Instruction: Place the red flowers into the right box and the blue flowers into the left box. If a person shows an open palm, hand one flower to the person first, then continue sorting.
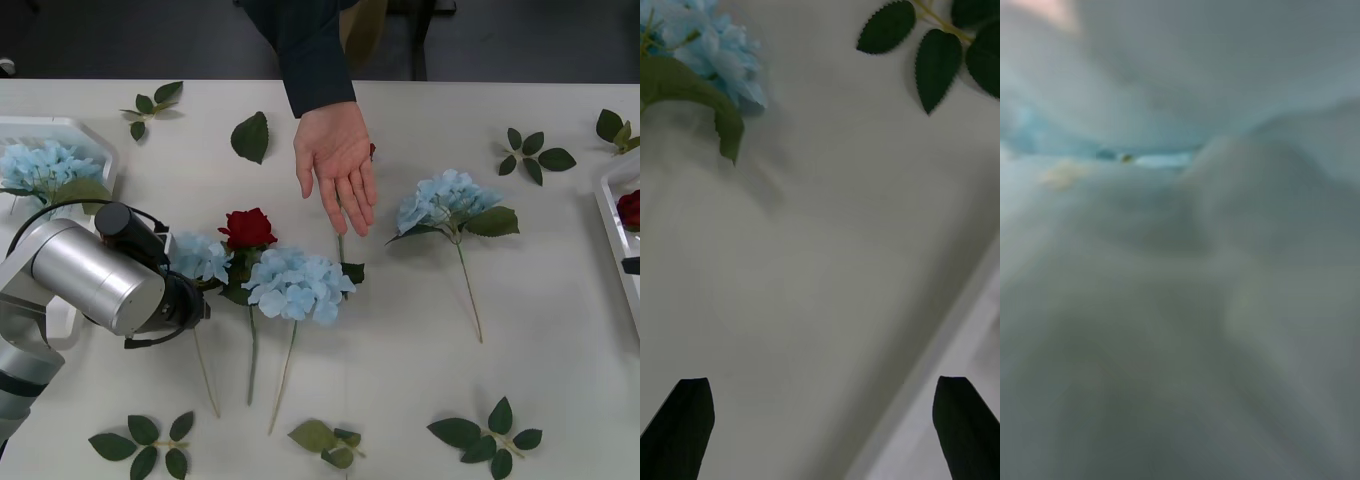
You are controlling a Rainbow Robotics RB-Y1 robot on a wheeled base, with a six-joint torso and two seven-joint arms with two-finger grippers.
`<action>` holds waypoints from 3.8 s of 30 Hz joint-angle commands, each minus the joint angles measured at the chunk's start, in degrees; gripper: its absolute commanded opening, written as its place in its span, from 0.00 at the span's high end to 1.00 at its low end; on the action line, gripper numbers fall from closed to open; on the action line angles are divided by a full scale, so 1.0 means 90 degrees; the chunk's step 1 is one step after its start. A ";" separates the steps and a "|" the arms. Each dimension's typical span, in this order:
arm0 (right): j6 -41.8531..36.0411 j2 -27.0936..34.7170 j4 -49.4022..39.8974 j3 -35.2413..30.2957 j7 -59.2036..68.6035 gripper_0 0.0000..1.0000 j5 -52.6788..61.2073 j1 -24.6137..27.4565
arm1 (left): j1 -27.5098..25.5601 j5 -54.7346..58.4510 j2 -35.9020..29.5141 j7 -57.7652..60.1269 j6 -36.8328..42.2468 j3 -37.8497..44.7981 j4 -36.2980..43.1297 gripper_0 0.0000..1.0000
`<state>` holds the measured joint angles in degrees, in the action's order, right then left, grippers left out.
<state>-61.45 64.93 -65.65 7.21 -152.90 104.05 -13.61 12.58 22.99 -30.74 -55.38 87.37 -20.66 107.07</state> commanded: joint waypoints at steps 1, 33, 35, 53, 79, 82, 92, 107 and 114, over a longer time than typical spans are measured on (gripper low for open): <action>0.0236 -0.0534 -0.0968 -0.0019 0.1579 0.15 -0.0771 0.0018 | -0.0138 -0.0103 0.0134 -0.0067 -0.0675 -0.0254 -0.0344 0.00; 0.2336 -0.2839 -0.2686 0.2207 0.7145 0.57 -0.5546 -0.0636 | -0.0138 -0.0308 0.0134 -0.0048 -0.1182 -0.0449 -0.0618 0.00; 0.2336 -0.2878 -0.2686 0.2188 0.7243 0.91 -0.5732 -0.0636 | -0.0138 -0.0318 0.0134 -0.0057 -0.1192 -0.0449 -0.0618 0.00; 0.2395 -0.1960 -0.3897 0.1348 0.6999 1.00 -0.4608 -0.0206 | -0.0138 -0.0318 0.0144 -0.0077 -0.1202 -0.0439 -0.0598 0.00; 0.2014 -0.3942 -0.8009 -0.0312 0.6491 1.00 -0.5771 -0.0011 | -0.0138 -0.0171 0.0124 -0.0048 0.0663 -0.0107 0.0837 0.00; 0.2404 -0.4128 -0.7638 0.0029 0.6442 1.00 -0.6298 -0.0324 | -0.0138 -0.0084 0.0124 -0.0048 0.0644 -0.0117 0.0847 0.00; 0.4045 -0.4323 -0.6495 0.0918 0.6393 1.00 -0.7021 -0.0743 | -0.0274 -0.0103 0.0076 0.0040 0.0321 -0.0351 0.0837 0.00; 0.4035 -0.4118 -0.6505 0.0840 0.6374 0.27 -0.6933 -0.0743 | -0.0694 -0.0543 -0.0032 0.0109 -0.0548 -0.0635 0.0818 0.00; 0.4006 -0.3562 -0.6895 0.0713 0.6442 0.17 -0.6669 -0.0470 | -0.0704 -0.0865 -0.0032 0.0109 -0.0548 -0.0762 0.0720 0.00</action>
<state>-25.94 28.49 -123.30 15.13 -94.01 42.08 -18.75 7.50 16.37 -30.18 -55.36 83.11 -26.22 112.69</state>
